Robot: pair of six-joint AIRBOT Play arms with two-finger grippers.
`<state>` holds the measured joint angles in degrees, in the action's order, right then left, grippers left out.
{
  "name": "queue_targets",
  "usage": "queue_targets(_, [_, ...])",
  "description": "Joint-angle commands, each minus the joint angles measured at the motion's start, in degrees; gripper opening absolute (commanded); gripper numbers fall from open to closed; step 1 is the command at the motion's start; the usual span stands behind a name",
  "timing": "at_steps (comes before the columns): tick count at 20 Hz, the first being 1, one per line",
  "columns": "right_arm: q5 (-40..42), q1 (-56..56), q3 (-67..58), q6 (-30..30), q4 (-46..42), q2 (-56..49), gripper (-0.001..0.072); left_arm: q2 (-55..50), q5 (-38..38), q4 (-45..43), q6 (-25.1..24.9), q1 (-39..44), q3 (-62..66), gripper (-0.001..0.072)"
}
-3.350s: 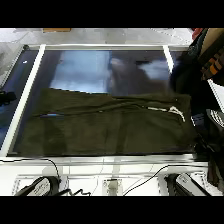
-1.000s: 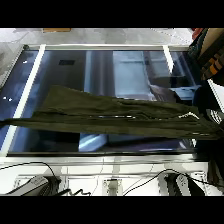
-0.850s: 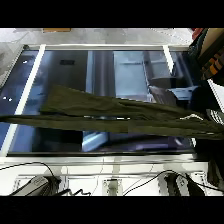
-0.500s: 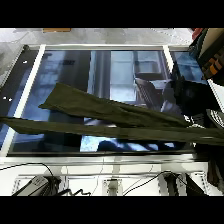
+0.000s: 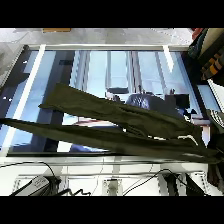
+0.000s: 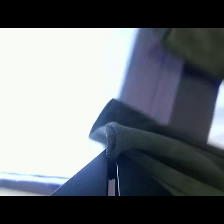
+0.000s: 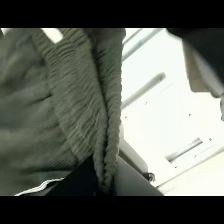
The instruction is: Fold the clothes and pants, and hang the long-sleeved shirts on hangers.
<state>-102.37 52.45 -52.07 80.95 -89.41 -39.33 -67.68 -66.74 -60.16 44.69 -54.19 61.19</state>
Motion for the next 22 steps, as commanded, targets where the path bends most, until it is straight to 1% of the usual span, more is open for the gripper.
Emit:
queue_targets(1, [-0.6, 0.0, 2.6, -0.7, -0.9, 0.0, 0.0038, -2.4, 7.2, -5.1, 5.4, 5.6, -0.2, 0.0016])
queue_targets(2, [1.6, 0.0, 2.6, -0.7, -0.8, 0.0, 0.0038, -2.4, 13.3, -3.7, 7.6, 7.6, -0.2, 0.0015])
queue_targets(3, [5.3, 0.0, 2.6, -0.6, -0.6, 0.0, 0.0038, -2.4, 19.4, -2.4, 9.5, 9.9, 0.0, 0.0015])
queue_targets(5, [14.3, 0.0, 2.6, 0.5, 1.1, 0.0, 0.0038, -2.4, 33.5, -1.1, 15.2, 15.6, 0.2, 0.0014])
queue_targets(7, [25.2, 0.0, 2.6, 5.0, 4.5, 0.0, 0.0038, -3.5, 47.3, -1.1, 19.2, 22.3, 0.3, 0.0013])
queue_targets(9, [35.7, 0.0, 2.7, 8.8, 9.0, -0.8, 0.0038, -6.8, 56.5, -1.1, 21.3, 28.1, 0.3, 0.0012])
queue_targets(10, [39.6, 0.0, 2.9, 10.2, 11.7, -1.7, 0.0038, -9.2, 60.0, -1.1, 21.4, 30.8, 0.4, 0.0012])
queue_targets(12, [43.3, 0.0, 3.1, 10.6, 16.5, -4.7, 0.0038, -14.6, 64.0, -1.1, 21.4, 35.2, 1.5, 0.0012])
queue_targets(15, [46.8, 0.0, 4.8, 10.6, 21.3, -10.4, 0.0038, -23.3, 65.7, -1.1, 22.3, 39.9, 7.4, 0.0012])
queue_targets(17, [47.1, 0.0, 6.2, 10.6, 21.9, -14.9, 0.0038, -28.0, 65.6, -1.0, 23.3, 41.2, 12.2, 0.0014])
queue_targets(19, [48.6, 0.0, 7.5, 10.6, 22.1, -18.8, 0.0039, -31.0, 65.7, -1.1, 26.9, 42.4, 14.8, 0.0016])
queue_targets(20, [50.0, 0.0, 8.0, 10.6, 22.5, -20.7, 0.0039, -31.9, 66.2, -1.1, 27.4, 42.9, 15.2, 0.0017])
queue_targets(21, [51.0, 0.0, 8.2, 10.6, 23.6, -22.4, 0.0057, -32.1, 66.3, -1.1, 27.3, 43.5, 15.2, 0.0092])
queue_targets(22, [51.9, 0.0, 8.2, 10.6, 25.2, -23.7, 0.0132, -32.1, 66.4, -1.1, 27.3, 44.0, 15.3, 0.0417])
